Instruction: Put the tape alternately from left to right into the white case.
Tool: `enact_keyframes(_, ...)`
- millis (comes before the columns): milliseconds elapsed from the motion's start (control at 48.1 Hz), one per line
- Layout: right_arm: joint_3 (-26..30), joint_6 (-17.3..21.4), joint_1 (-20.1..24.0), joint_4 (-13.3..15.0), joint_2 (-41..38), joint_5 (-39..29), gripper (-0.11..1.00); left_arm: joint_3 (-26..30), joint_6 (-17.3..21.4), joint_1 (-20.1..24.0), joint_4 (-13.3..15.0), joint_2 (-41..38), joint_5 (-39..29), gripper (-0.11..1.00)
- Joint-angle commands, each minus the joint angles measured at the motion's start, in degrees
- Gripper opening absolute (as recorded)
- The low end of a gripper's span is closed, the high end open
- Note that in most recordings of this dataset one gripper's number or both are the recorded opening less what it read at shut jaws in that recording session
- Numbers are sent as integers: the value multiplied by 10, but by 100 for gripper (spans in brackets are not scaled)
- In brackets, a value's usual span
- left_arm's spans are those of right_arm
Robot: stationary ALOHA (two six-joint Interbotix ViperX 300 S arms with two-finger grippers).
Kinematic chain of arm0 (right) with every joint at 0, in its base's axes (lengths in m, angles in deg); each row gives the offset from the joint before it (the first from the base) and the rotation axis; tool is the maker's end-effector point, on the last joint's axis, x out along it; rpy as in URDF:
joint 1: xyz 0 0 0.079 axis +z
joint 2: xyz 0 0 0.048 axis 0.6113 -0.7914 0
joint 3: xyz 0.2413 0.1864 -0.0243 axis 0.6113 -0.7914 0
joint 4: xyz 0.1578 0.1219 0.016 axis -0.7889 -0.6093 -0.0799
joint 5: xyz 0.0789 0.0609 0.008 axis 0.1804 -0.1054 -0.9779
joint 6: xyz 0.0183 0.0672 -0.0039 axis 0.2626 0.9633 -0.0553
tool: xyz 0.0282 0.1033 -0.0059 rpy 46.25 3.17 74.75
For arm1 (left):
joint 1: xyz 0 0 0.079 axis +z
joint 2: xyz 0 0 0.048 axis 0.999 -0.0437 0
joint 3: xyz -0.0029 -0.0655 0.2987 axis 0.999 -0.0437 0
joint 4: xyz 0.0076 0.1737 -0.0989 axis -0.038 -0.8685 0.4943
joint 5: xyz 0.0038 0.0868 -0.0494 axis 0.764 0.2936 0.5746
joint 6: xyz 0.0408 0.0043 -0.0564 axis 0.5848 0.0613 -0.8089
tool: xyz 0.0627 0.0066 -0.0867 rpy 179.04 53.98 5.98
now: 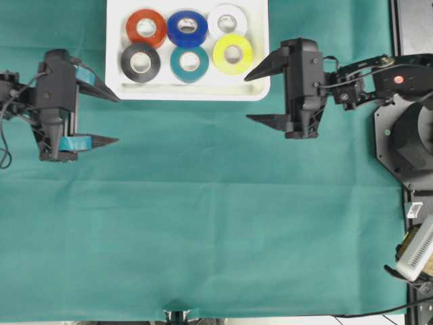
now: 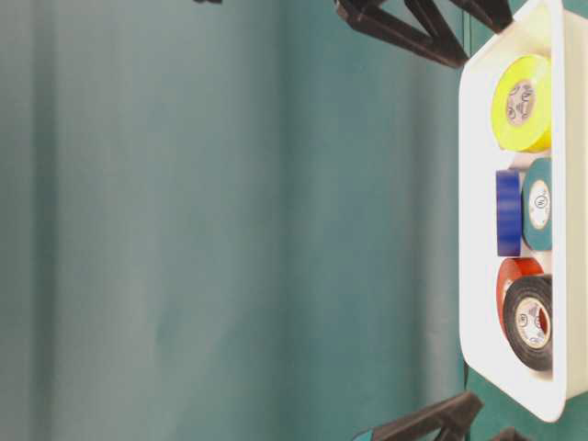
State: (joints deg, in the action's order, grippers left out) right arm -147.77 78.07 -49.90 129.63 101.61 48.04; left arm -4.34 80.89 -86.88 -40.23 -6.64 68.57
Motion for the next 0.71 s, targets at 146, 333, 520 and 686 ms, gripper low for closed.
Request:
enact_keyframes(146, -11, 0, 2, -2, 40, -21, 79, -23, 0, -2, 1, 48, 2, 98)
enact_keyframes(333, -25, 0, 1, -2, 67, -25, 79, -50, 0, -2, 1, 88, 1, 98)
enact_keyframes(520, -38, 1, 1, -2, 85, -25, 79, -73, 0, -2, 1, 126, 1, 98)
enact_keyframes(686, -47, 4, 1, -2, 94, -24, 79, -94, 0, -2, 1, 167, 1, 97)
